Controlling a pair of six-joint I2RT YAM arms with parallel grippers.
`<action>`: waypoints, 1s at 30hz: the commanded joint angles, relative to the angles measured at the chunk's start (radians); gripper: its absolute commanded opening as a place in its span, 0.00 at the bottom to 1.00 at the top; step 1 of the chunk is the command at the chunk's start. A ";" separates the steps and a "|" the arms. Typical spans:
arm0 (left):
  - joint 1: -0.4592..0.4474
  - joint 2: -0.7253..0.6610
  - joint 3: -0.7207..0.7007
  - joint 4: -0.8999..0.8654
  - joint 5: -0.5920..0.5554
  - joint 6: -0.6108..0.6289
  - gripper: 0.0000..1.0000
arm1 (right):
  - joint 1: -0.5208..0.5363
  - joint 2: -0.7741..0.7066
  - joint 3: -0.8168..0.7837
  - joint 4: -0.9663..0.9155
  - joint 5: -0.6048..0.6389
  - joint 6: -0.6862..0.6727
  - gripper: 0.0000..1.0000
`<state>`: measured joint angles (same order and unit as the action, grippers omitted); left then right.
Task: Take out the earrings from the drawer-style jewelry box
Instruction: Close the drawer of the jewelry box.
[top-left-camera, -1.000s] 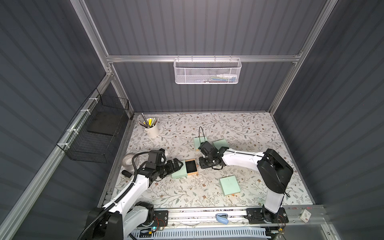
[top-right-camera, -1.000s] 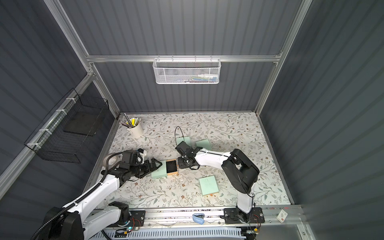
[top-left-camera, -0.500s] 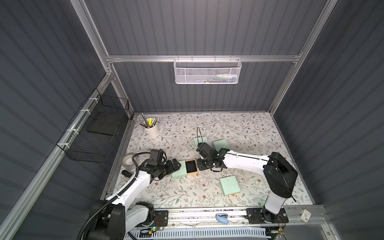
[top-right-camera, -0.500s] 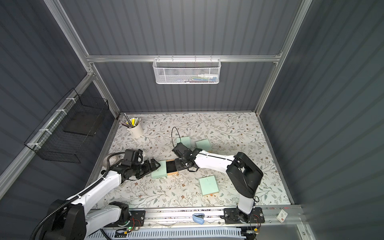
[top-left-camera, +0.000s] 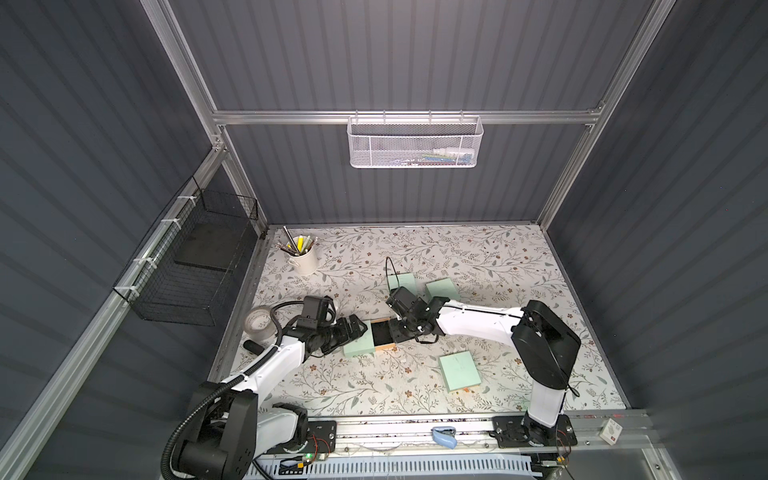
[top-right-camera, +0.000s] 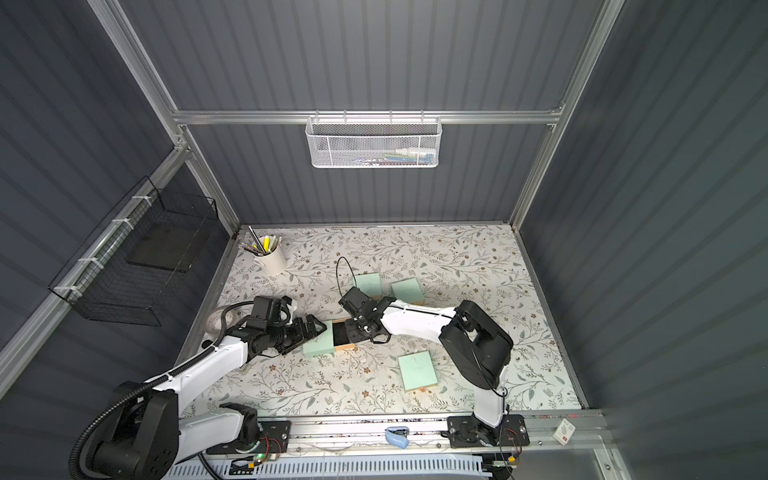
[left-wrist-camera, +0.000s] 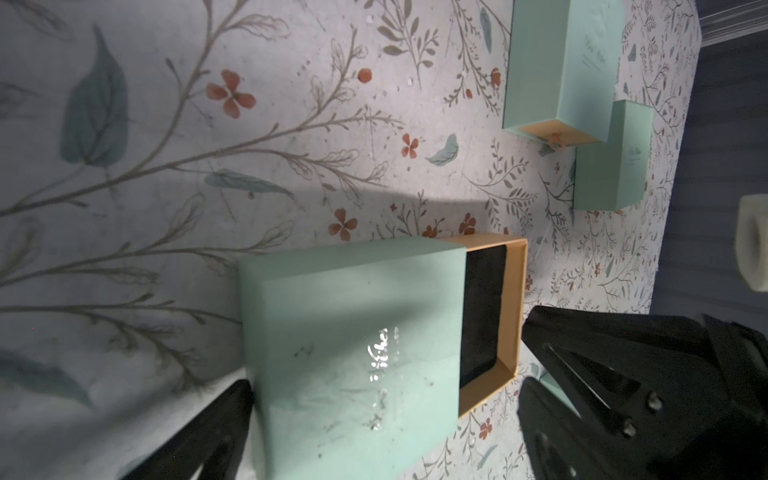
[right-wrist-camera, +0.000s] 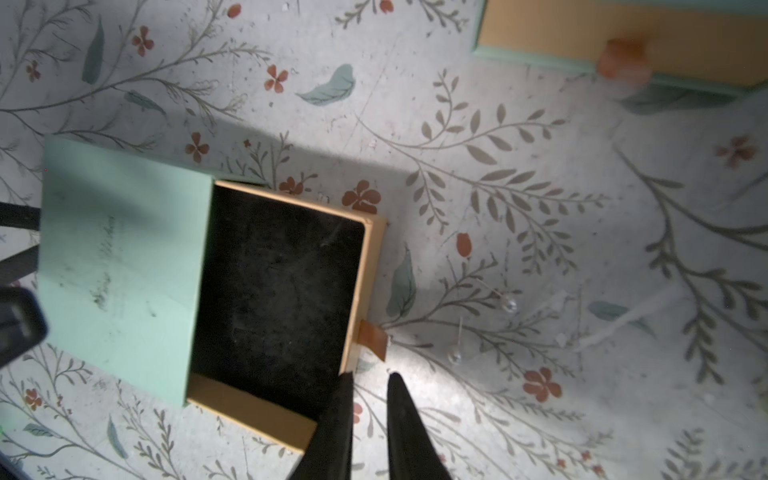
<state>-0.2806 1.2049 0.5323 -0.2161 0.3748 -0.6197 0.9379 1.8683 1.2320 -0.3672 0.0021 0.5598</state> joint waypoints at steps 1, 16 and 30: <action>0.003 0.017 0.010 0.036 0.047 0.014 1.00 | 0.001 0.034 0.034 -0.003 -0.021 -0.006 0.19; 0.003 0.032 0.013 0.027 0.029 0.011 1.00 | -0.010 -0.083 -0.041 0.034 -0.014 0.023 0.22; 0.003 0.027 0.008 0.026 0.041 0.007 1.00 | -0.045 -0.041 -0.062 0.025 -0.015 0.023 0.26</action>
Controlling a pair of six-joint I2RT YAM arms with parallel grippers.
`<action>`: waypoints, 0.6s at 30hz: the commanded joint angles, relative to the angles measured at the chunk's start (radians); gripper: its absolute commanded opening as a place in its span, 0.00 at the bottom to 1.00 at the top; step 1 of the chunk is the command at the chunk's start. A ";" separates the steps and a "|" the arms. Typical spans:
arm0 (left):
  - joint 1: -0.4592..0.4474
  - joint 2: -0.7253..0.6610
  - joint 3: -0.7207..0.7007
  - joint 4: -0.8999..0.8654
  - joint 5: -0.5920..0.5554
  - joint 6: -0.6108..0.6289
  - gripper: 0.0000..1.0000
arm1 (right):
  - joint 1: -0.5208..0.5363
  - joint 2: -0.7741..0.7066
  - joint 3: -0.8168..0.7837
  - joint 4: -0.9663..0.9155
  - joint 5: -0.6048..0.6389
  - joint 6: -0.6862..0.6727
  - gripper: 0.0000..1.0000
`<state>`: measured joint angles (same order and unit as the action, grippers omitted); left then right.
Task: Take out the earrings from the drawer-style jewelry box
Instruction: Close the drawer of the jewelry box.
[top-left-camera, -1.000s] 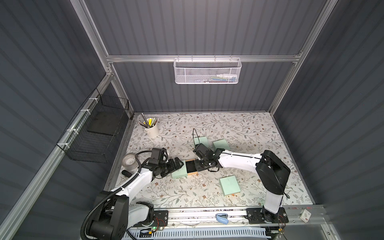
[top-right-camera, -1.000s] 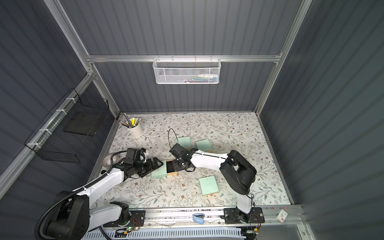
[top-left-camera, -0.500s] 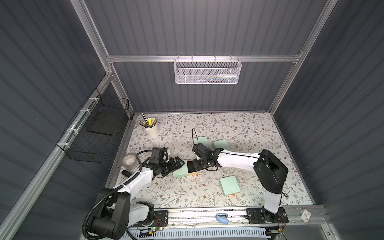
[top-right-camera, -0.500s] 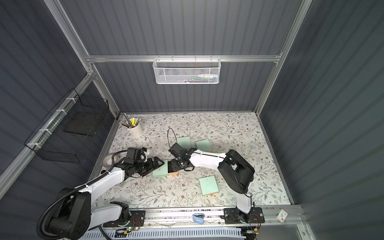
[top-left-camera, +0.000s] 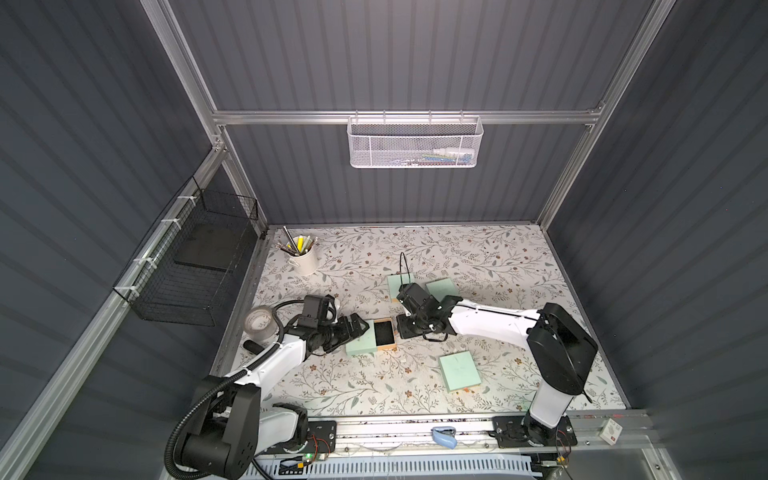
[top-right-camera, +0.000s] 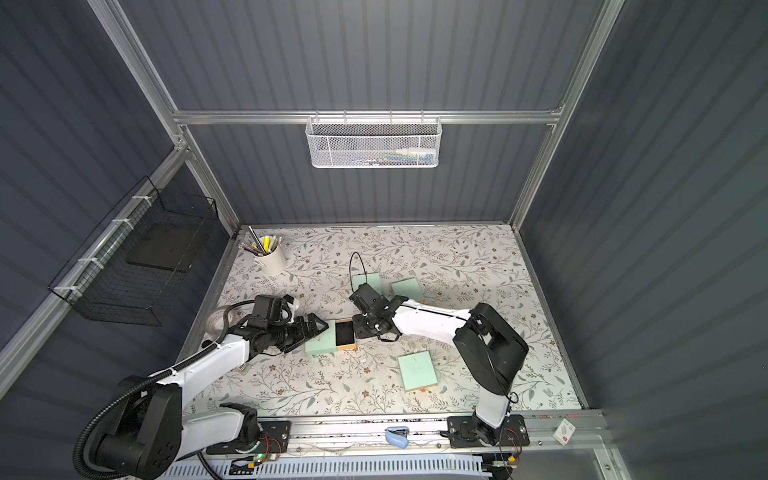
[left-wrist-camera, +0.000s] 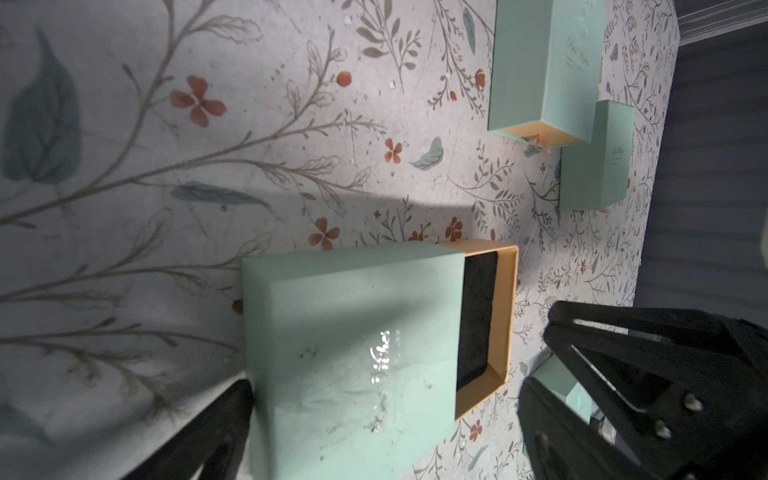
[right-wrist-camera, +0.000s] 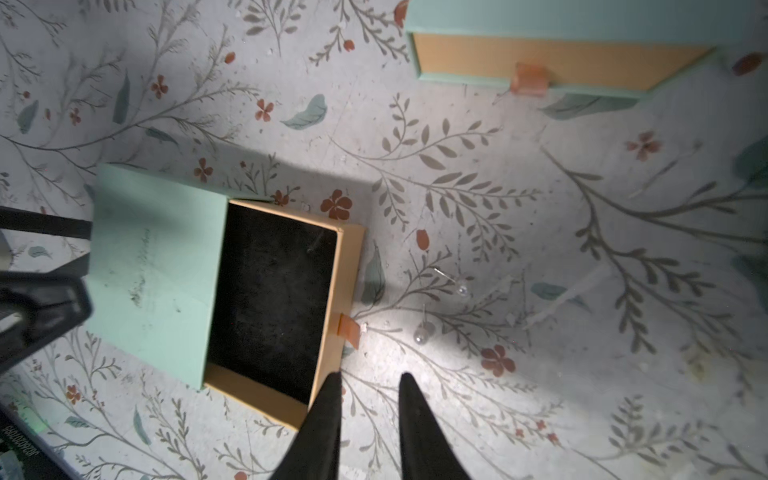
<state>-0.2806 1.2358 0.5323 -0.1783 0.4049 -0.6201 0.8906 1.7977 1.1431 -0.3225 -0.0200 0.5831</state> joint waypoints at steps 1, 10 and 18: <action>0.003 -0.004 0.008 -0.010 0.014 0.009 1.00 | 0.002 0.041 0.033 -0.020 0.007 -0.001 0.26; 0.003 0.020 0.008 0.012 0.034 0.004 1.00 | 0.005 0.078 0.062 -0.019 -0.013 -0.011 0.25; 0.003 0.037 0.007 0.040 0.050 -0.003 1.00 | 0.014 0.109 0.102 -0.020 -0.030 -0.018 0.24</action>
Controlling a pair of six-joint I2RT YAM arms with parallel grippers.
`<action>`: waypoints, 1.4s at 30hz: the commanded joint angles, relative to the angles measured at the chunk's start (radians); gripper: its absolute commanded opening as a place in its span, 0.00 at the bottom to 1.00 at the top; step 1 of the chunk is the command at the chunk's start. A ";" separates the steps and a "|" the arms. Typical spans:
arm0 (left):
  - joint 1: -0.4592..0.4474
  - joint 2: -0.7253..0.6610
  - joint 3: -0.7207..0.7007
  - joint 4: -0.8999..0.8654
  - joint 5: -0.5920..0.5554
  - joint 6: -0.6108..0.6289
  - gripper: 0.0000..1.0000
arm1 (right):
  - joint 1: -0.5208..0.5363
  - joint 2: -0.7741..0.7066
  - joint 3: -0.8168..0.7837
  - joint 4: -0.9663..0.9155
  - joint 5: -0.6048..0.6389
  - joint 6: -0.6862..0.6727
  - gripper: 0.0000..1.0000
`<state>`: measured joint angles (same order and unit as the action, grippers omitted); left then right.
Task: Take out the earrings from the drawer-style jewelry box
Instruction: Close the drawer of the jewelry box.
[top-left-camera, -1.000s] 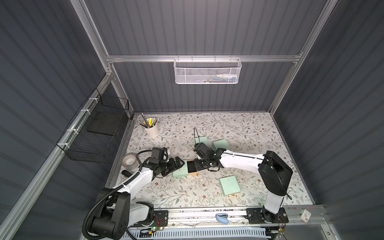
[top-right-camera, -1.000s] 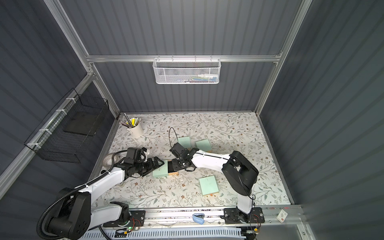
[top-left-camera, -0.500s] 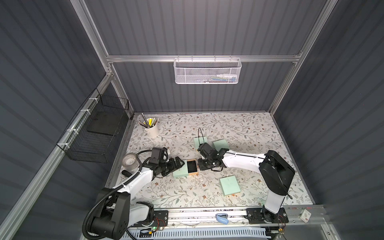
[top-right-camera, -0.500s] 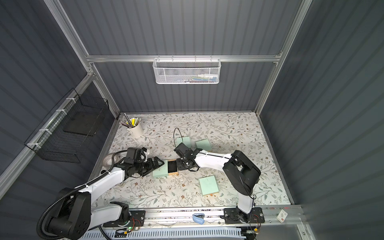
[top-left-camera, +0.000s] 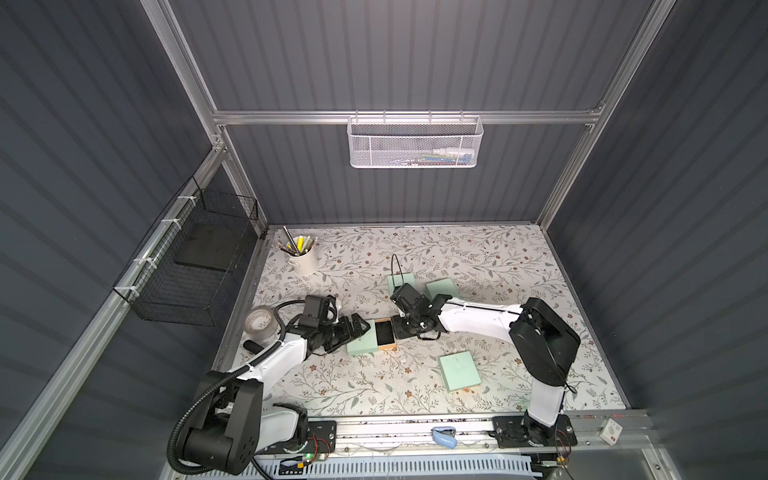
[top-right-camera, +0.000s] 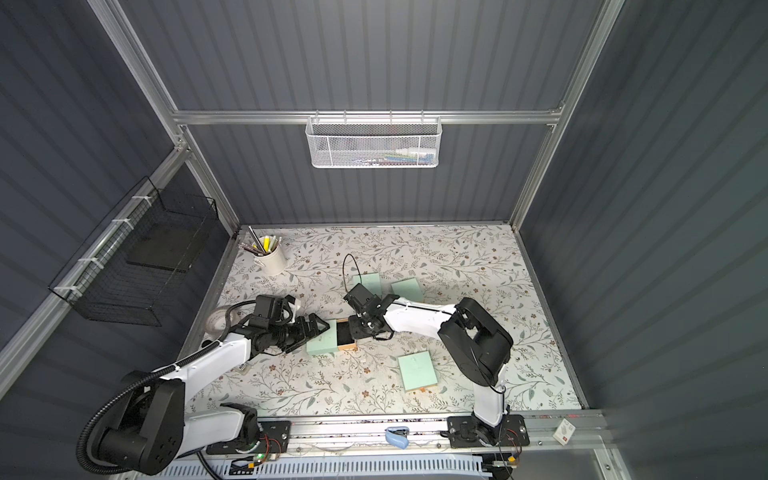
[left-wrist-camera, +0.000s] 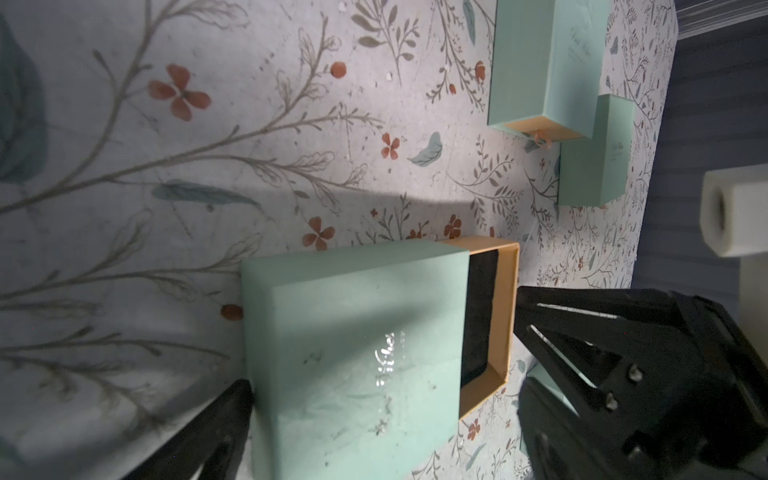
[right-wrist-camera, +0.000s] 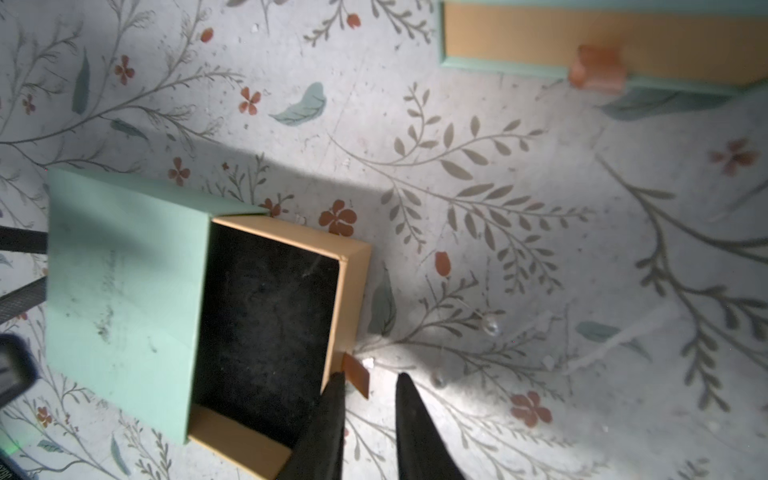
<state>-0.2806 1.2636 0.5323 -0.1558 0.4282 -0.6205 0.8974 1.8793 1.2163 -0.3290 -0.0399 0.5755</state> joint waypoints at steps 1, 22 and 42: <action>0.003 0.011 0.007 0.021 0.030 -0.002 1.00 | 0.008 0.030 0.032 -0.013 -0.011 -0.010 0.24; -0.040 0.058 0.014 0.089 0.059 -0.028 1.00 | 0.019 0.053 0.051 -0.010 -0.023 -0.007 0.24; -0.096 0.153 0.046 0.175 0.071 -0.059 1.00 | 0.019 0.032 0.031 -0.004 -0.015 -0.002 0.23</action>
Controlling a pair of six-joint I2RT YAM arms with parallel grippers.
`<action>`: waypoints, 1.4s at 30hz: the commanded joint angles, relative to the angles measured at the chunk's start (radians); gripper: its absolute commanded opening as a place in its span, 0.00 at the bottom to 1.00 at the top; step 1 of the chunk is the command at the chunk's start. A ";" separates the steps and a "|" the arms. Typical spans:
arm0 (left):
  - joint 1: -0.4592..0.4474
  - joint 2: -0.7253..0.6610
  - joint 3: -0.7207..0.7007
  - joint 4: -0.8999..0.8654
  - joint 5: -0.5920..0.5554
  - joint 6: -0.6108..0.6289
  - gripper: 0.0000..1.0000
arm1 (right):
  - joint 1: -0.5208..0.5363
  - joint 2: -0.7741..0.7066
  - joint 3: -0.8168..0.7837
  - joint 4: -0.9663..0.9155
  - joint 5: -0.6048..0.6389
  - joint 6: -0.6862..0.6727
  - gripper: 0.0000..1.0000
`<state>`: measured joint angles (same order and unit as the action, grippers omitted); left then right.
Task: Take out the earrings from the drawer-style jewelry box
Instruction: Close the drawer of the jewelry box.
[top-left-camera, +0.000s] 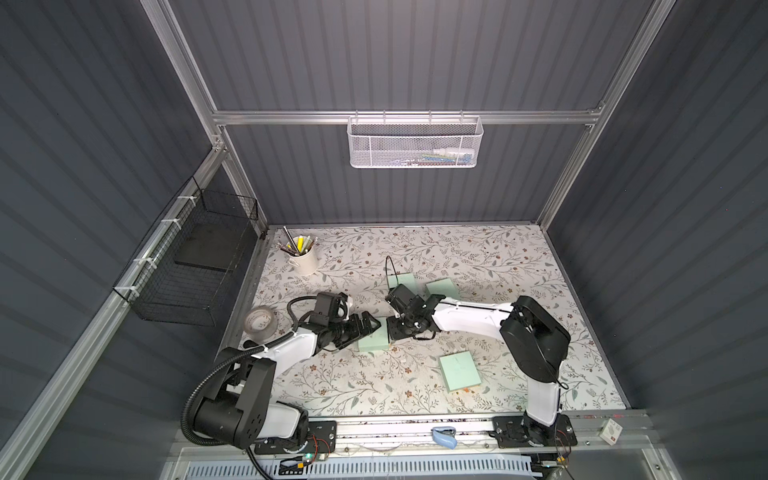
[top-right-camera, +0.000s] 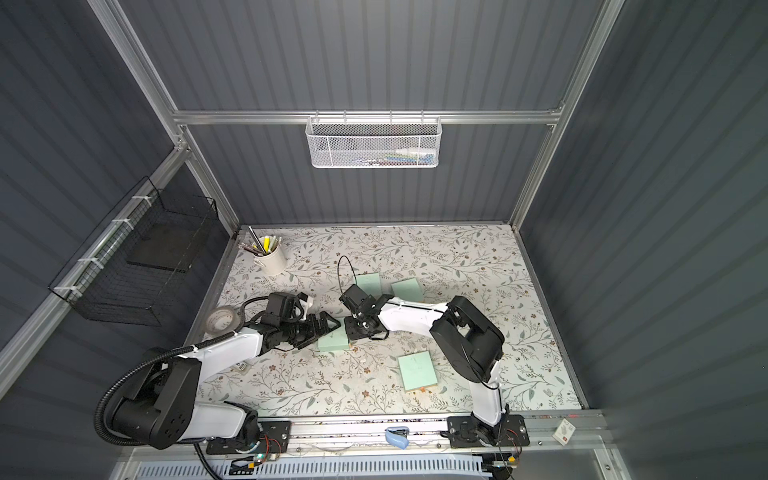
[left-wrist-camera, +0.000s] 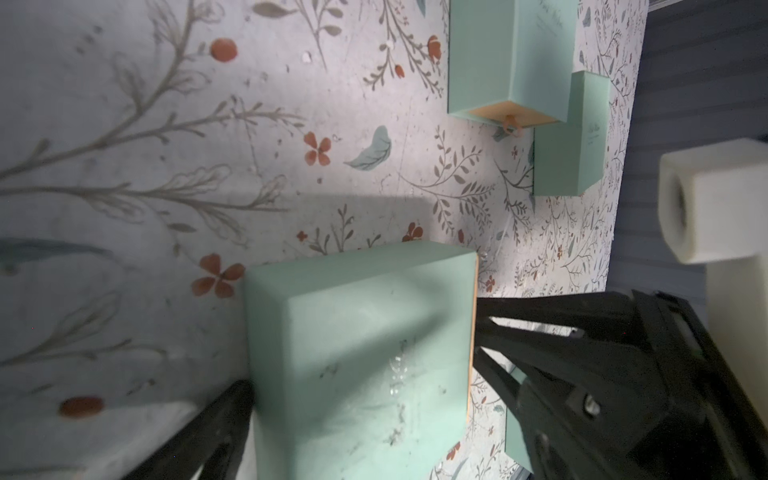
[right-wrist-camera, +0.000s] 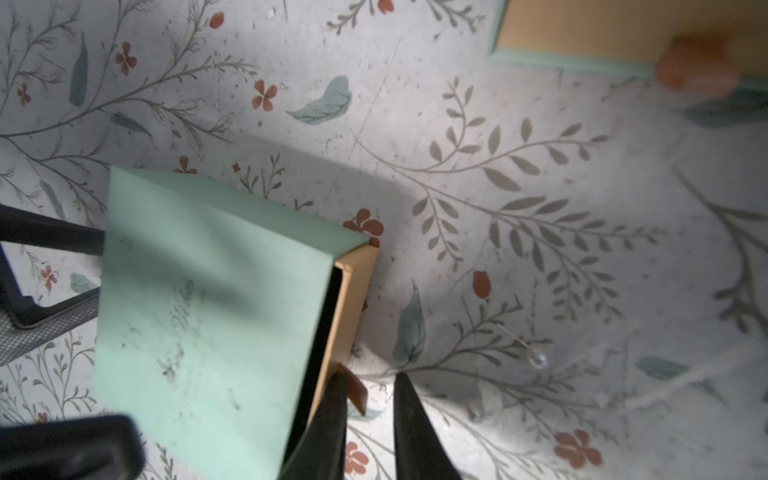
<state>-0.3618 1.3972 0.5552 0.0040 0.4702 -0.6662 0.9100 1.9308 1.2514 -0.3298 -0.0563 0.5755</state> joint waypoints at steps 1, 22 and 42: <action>-0.019 0.022 0.024 0.018 0.030 -0.017 1.00 | 0.008 -0.022 -0.006 -0.005 0.004 -0.002 0.23; -0.081 0.076 0.036 0.069 0.000 -0.055 1.00 | -0.007 -0.060 -0.041 -0.022 0.061 0.007 0.24; -0.080 0.021 0.025 0.003 -0.068 -0.051 1.00 | -0.016 -0.092 -0.042 -0.052 0.110 -0.001 0.26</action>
<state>-0.4381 1.4372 0.5770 0.0605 0.4248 -0.7155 0.8982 1.8751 1.2175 -0.3653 0.0322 0.5758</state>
